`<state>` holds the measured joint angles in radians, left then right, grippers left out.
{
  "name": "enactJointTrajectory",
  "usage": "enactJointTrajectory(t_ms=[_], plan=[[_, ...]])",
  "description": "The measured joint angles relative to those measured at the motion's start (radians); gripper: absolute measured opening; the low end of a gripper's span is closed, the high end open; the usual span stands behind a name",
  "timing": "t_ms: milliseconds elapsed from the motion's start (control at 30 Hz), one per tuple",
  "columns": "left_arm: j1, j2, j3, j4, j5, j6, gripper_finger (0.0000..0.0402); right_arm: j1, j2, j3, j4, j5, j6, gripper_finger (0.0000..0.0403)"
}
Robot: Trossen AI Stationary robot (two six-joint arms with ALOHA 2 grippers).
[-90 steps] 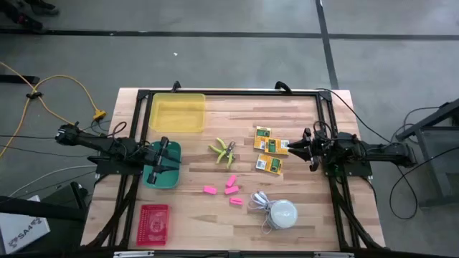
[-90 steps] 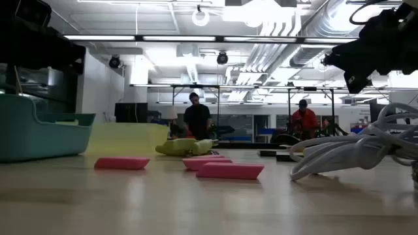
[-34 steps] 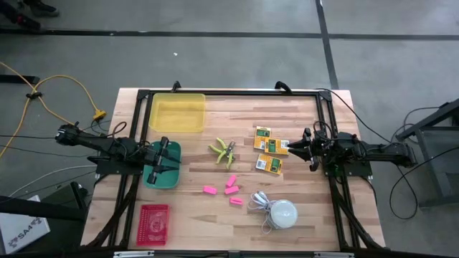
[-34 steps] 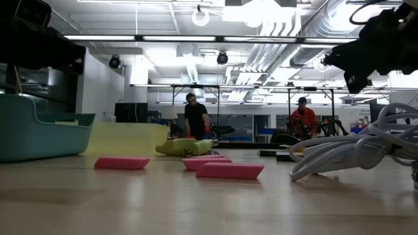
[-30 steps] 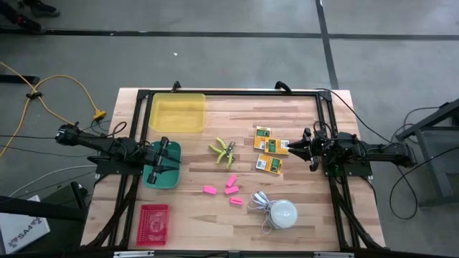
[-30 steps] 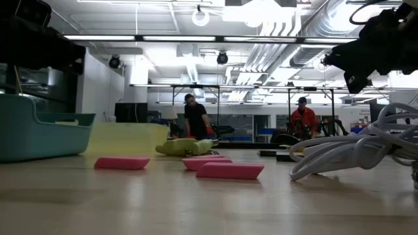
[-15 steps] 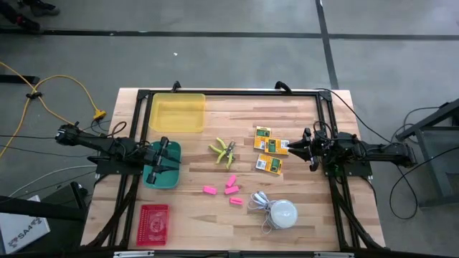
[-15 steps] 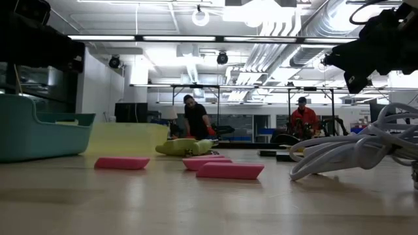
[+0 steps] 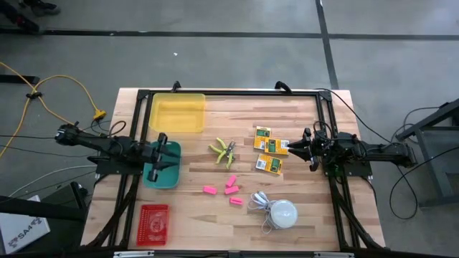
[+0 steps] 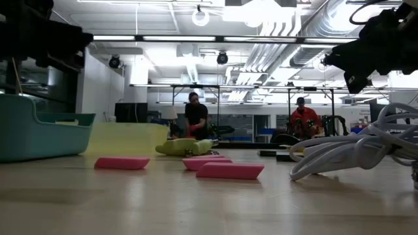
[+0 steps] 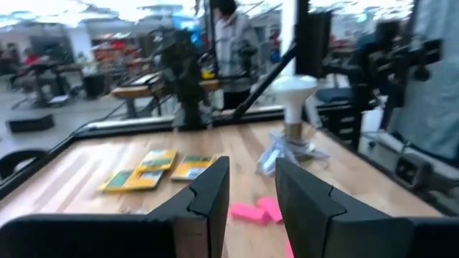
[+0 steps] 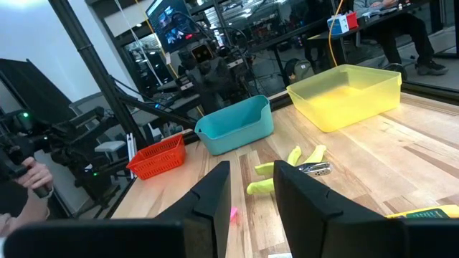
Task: Pick & Place School Supplies
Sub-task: Put the middle yellow crayon box into the yellow bin
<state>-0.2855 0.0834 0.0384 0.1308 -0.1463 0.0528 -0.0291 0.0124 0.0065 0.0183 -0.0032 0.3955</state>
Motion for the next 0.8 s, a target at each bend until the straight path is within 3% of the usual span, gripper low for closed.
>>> enactJointTrajectory(t_ms=[267, 600, 800], plan=[[0.000, 0.120, 0.104, -0.011, -0.090, -0.024, 0.0108, 0.000, 0.000, 0.000, 0.000, 0.000, 0.000, 0.0095], [0.023, 0.486, 0.351, -0.076, -0.168, -0.093, 0.0108, 0.000, 0.000, 0.000, 0.000, 0.000, 0.000, 0.0095], [0.079, 0.722, 0.488, -0.108, -0.165, -0.148, 0.0108, 0.000, 0.000, 0.000, 0.000, 0.000, 0.000, 0.0095]])
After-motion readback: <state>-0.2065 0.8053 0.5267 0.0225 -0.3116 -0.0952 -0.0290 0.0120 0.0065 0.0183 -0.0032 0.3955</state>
